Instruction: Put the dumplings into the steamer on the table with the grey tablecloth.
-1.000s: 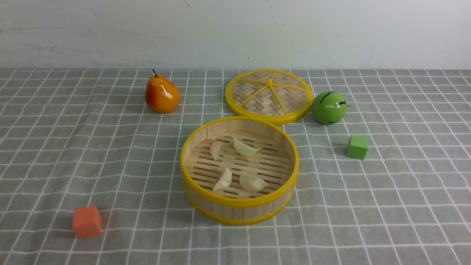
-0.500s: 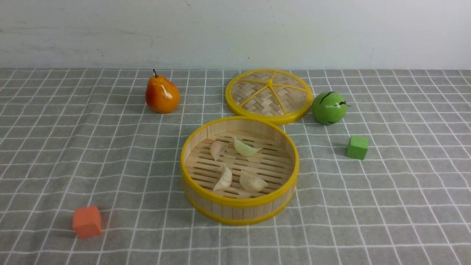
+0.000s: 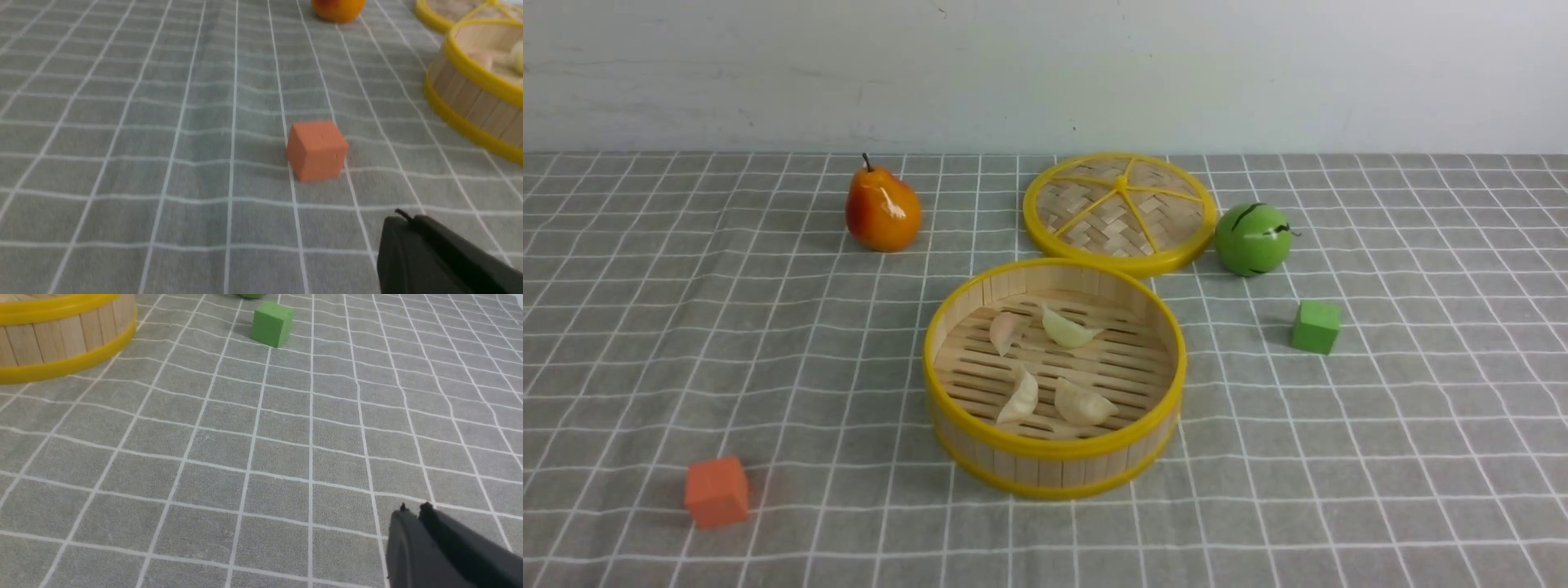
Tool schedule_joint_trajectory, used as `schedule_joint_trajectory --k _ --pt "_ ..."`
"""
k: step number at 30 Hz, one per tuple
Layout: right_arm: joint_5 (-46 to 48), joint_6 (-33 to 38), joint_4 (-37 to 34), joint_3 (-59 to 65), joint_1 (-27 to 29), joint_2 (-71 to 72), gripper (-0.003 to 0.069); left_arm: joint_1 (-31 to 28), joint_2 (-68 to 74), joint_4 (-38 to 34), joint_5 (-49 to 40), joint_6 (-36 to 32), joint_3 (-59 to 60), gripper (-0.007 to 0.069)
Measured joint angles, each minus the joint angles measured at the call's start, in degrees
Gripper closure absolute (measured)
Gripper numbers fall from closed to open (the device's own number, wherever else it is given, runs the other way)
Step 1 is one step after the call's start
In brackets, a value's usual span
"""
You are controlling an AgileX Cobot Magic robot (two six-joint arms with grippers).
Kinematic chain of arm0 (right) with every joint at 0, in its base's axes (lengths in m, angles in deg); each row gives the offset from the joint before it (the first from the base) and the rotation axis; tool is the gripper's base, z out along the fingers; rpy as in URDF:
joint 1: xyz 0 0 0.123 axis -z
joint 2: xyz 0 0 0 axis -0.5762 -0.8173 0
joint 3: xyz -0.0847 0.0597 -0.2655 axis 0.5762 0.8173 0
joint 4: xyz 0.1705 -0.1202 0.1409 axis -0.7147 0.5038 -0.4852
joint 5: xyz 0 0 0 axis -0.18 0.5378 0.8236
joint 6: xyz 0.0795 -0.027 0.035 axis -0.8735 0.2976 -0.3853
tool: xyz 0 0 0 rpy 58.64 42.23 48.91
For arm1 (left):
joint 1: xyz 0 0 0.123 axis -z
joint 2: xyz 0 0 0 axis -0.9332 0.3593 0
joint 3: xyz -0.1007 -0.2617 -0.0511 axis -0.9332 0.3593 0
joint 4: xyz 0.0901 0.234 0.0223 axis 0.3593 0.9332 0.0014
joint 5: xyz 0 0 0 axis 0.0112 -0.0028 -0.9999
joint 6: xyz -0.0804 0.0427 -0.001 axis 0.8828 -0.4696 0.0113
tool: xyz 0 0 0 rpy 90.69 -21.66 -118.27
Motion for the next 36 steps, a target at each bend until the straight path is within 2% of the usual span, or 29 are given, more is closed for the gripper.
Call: schedule_joint_trajectory --k 36 --pt "0.06 0.0 0.0 0.0 0.02 0.0 0.0575 0.0 0.0 -0.63 -1.15 -0.67 0.06 0.0638"
